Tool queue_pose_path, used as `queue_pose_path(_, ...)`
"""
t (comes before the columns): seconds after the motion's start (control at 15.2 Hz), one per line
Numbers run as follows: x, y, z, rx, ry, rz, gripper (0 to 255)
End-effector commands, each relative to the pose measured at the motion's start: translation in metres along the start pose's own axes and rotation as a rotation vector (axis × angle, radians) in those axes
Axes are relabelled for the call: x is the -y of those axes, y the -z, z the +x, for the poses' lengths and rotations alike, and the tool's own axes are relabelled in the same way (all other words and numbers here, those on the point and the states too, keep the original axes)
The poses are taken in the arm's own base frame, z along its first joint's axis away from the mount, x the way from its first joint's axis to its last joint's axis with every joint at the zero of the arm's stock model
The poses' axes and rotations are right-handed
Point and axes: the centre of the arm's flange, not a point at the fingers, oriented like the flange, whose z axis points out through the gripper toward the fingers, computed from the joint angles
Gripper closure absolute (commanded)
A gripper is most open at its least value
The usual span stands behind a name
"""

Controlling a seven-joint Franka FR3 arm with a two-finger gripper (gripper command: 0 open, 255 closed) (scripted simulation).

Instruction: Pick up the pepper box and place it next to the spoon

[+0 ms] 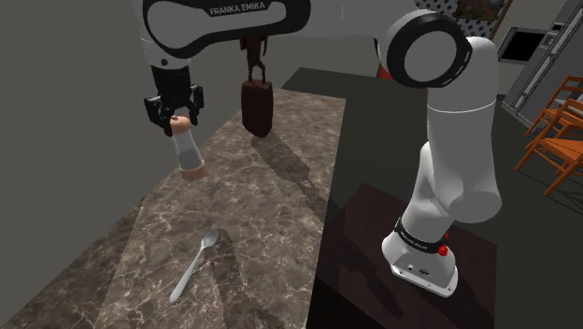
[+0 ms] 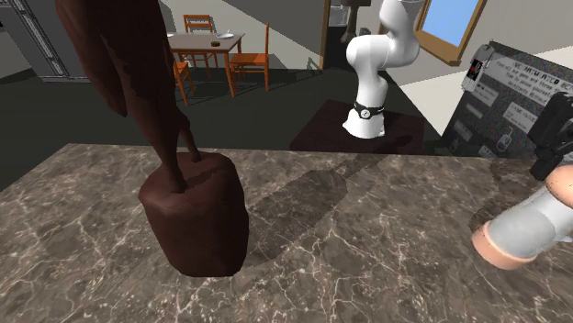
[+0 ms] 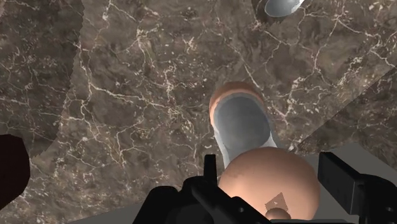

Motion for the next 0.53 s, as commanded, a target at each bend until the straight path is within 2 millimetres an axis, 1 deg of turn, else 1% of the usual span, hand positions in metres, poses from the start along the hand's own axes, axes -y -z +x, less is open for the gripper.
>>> queue_pose_path(0.0, 0.026, -0.007, 0.001, -0.001, -0.001, 0.0, 255)
queue_pose_path(0.4, 0.103, -0.027, 0.005, -0.001, -0.001, 0.0, 255)
queue_pose_path(0.46, 0.121, -0.032, 0.006, -0.001, -0.001, 0.0, 255)
